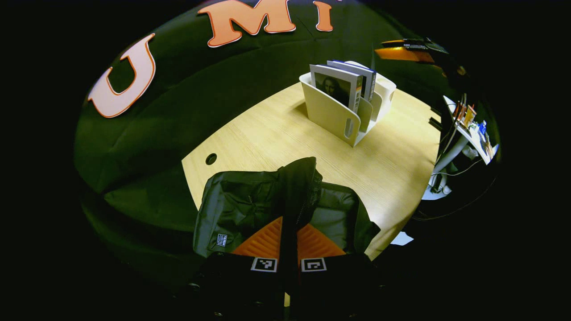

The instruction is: Open the schoolbag, grab two books from the bookshelf and put them into the schoolbag.

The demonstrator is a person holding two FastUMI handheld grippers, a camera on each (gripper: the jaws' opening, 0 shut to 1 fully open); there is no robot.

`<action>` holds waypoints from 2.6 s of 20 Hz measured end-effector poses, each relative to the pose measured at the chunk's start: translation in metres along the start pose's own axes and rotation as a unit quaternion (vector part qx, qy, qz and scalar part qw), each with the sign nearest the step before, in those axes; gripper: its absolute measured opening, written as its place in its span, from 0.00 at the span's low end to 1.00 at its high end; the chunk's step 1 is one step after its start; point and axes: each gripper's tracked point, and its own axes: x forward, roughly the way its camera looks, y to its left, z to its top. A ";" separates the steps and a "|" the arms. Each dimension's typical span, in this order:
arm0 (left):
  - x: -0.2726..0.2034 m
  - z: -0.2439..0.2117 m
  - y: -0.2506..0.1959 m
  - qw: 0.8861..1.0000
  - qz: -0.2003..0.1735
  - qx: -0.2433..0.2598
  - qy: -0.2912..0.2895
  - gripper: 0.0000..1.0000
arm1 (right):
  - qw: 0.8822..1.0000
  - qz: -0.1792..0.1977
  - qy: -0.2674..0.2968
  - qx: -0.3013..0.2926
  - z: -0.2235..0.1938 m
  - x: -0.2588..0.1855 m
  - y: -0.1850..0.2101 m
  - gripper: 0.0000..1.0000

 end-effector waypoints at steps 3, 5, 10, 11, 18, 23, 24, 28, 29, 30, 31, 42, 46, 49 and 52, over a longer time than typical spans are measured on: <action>-0.008 0.012 0.019 1.000 -0.014 0.019 0.000 0.05 | 0.998 0.009 0.057 -0.015 -0.001 0.015 0.012 0.99; -0.009 0.016 0.027 1.000 -0.012 0.022 0.005 0.06 | 0.995 0.038 0.092 -0.019 -0.002 0.030 0.029 0.99; -0.009 0.020 0.030 1.000 -0.009 0.014 0.008 0.05 | 0.983 0.079 0.167 -0.008 -0.002 0.077 0.044 1.00; -0.008 0.022 0.030 1.000 -0.009 0.008 0.011 0.05 | 0.978 0.091 0.186 0.003 -0.002 0.086 0.046 1.00; 0.001 0.023 0.028 0.999 0.007 -0.029 0.030 0.05 | 0.950 0.108 0.286 0.059 -0.010 0.143 0.044 0.98; 0.009 0.026 0.027 0.998 0.007 -0.043 0.046 0.05 | 0.933 0.098 0.339 0.076 -0.027 0.160 0.051 0.78; 0.009 0.027 0.026 0.998 0.006 -0.045 0.049 0.06 | 0.928 0.098 0.350 0.081 -0.030 0.158 0.054 0.59; 0.010 0.027 0.024 0.997 0.005 -0.049 0.057 0.06 | 0.919 0.092 0.372 0.094 -0.036 0.155 0.055 0.37; 0.011 0.026 0.023 0.997 0.003 -0.048 0.057 0.06 | 0.918 0.091 0.373 0.095 -0.036 0.155 0.054 0.36; 0.010 0.026 0.023 0.997 0.002 -0.046 0.054 0.05 | 0.919 0.092 0.371 0.098 -0.034 0.152 0.055 0.34; 0.010 0.024 0.024 0.998 0.001 -0.044 0.052 0.06 | 0.921 0.094 0.365 0.101 -0.031 0.149 0.055 0.33; 0.025 0.012 0.019 0.999 -0.032 -0.022 0.029 0.05 | 0.949 0.086 0.264 0.149 -0.018 0.038 0.015 0.30; 0.027 0.010 0.017 0.999 -0.036 -0.016 0.019 0.05 | 0.953 0.085 0.233 0.174 -0.019 -0.013 0.001 0.29; 0.027 0.006 0.008 0.999 -0.046 -0.019 0.013 0.05 | 0.955 0.083 0.212 0.192 -0.025 -0.048 -0.004 0.29; 0.023 0.003 0.001 0.999 -0.044 -0.007 0.007 0.05 | 0.954 0.083 0.198 0.210 -0.041 -0.083 -0.002 0.29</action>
